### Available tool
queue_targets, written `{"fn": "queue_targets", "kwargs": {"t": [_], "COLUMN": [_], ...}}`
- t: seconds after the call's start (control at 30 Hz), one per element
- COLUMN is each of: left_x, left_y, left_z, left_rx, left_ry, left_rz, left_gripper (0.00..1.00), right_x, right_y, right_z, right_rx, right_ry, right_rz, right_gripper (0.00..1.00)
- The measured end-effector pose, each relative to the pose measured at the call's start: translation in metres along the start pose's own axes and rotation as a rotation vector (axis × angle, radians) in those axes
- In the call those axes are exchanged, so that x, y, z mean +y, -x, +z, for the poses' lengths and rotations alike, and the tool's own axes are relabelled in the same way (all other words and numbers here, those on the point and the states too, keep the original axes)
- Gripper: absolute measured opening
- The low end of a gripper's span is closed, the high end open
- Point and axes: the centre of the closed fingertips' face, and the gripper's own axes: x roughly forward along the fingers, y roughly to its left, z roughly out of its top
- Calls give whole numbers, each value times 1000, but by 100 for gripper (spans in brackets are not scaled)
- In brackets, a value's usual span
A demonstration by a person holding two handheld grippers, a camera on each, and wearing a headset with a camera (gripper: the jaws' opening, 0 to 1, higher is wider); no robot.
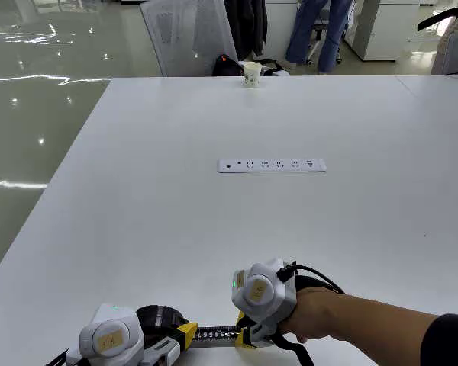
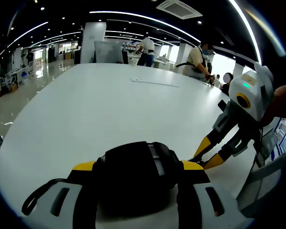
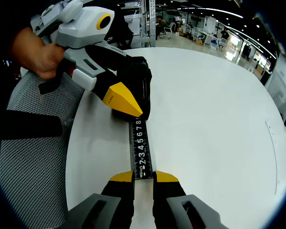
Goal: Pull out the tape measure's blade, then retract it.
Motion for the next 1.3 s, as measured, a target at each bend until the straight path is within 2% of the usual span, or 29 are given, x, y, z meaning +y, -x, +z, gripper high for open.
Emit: {"fn": "queue_targets", "kwargs": {"t": [1.3], "left_x": [0], "left_y": [1], "left_z": [1], "left_rx": [2], "left_ry": [7], "left_rz": [-2], "left_gripper": [62], "right_x": [1], "right_y": [-5], "right_z": [11], "right_rx": [-23], "right_ry": [-6], "right_rz": [5], "right_gripper": [11]}}
